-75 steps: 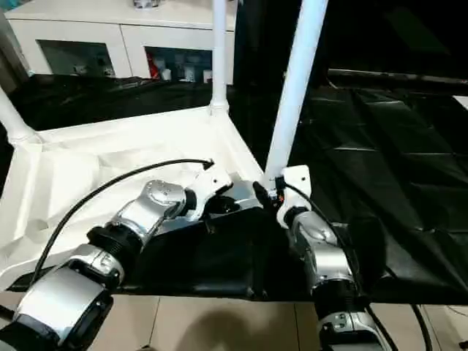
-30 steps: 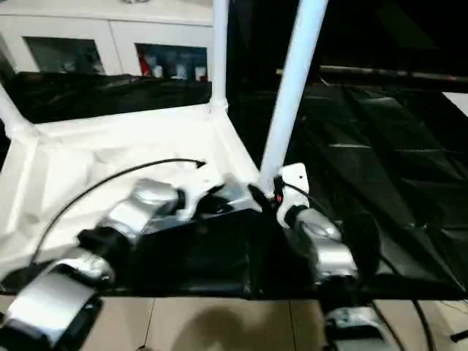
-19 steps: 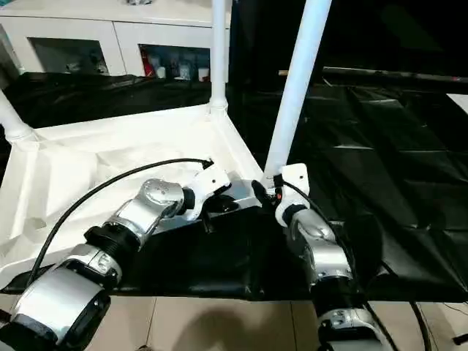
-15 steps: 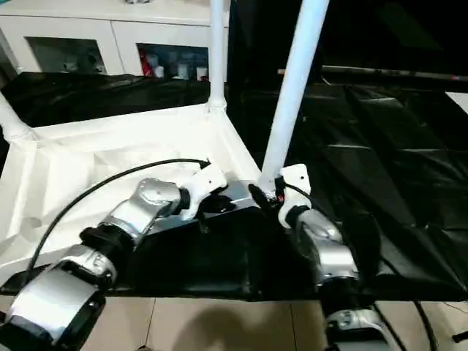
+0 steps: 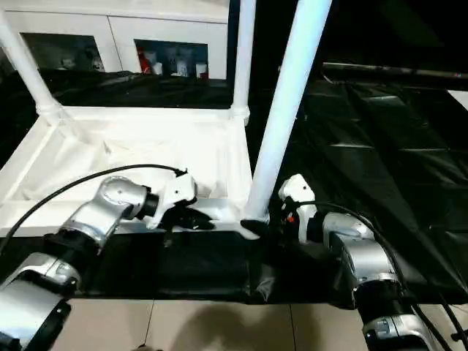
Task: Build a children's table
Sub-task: Rotate leg to tighten
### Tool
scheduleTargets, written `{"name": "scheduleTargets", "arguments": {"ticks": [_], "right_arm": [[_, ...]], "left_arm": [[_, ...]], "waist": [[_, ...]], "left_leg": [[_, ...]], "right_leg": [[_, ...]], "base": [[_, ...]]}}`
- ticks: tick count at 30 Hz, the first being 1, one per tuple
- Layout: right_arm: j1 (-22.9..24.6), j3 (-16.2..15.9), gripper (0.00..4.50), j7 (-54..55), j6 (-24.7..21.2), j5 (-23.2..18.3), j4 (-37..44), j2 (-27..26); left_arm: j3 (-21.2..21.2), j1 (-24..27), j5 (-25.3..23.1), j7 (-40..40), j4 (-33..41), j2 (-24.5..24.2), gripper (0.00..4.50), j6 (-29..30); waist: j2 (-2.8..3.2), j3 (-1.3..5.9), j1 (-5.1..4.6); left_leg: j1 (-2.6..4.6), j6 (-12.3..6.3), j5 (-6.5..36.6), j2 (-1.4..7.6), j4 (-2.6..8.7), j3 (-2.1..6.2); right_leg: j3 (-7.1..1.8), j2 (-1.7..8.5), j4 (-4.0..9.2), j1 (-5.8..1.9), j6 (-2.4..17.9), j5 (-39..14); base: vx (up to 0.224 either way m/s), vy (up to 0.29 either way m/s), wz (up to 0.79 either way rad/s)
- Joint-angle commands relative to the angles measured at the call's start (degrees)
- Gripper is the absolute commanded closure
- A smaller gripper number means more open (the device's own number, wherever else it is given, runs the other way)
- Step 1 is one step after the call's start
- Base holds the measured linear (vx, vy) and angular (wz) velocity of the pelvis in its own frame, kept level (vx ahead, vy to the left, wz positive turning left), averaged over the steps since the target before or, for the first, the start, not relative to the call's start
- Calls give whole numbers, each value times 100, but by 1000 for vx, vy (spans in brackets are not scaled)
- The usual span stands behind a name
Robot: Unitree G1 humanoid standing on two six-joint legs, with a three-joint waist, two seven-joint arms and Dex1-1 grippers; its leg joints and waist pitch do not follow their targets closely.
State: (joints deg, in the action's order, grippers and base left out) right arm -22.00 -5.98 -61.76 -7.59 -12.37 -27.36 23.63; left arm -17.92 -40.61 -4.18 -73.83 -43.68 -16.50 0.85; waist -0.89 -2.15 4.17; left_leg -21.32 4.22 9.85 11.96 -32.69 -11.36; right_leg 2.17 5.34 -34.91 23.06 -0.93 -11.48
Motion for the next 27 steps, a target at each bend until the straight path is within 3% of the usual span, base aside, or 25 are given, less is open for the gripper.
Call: {"name": "scheduleTargets", "arguments": {"ticks": [1,10,15,18,19,20,21,27], "right_arm": [[-70,78,71,19,-86,-45,44,178],[-62,18,140,-82,-150,-19,-23,48],[-80,169,165,575,-32,73,-248,-115],[-140,302,172,1316,27,234,-523,-307],[-155,481,174,2260,-29,358,-736,-627],[-151,532,175,2484,-66,367,-763,-716],[-134,668,175,3083,-182,376,-813,-974],[-78,670,176,4080,-401,397,-757,-1690]], "left_arm": [[-148,212,245,-575,27,24,450,33],[-134,318,244,-616,269,-57,450,167],[-58,240,121,-152,83,80,450,130],[-7,99,-90,565,-234,248,450,96],[102,-68,-236,1457,-559,519,450,243],[132,-110,-261,1679,-629,593,450,289],[226,-230,-316,2308,-824,808,450,427],[346,-473,-331,3257,-1184,1373,450,688]], "waist": [[-91,307,40],[-108,308,54],[-104,298,26],[-104,282,-17],[-99,277,-39],[-92,265,-56],[-106,280,-74],[-82,275,-53]], "left_leg": [[52,-573,948,133,297,14],[53,-487,936,127,302,20],[53,-453,984,116,306,18],[70,-299,1222,106,332,33],[81,-209,1297,102,342,36],[91,-150,1345,106,354,36],[83,-48,1397,95,362,57],[85,-123,1469,71,363,53]], "right_leg": [[-140,222,358,-275,1587,-329],[-149,223,357,-273,1506,-432],[-153,226,374,-263,1505,-503],[-156,234,425,-246,1392,-961],[-161,233,443,-236,1339,-1133],[-165,228,459,-216,1307,-1224],[-160,234,464,-243,1201,-1418],[-165,225,529,-225,1040,-1503]], "base": [[0,0,0],[0,0,0],[0,0,0],[0,0,0],[0,0,0],[0,0,0],[0,0,0],[0,0,0]]}}
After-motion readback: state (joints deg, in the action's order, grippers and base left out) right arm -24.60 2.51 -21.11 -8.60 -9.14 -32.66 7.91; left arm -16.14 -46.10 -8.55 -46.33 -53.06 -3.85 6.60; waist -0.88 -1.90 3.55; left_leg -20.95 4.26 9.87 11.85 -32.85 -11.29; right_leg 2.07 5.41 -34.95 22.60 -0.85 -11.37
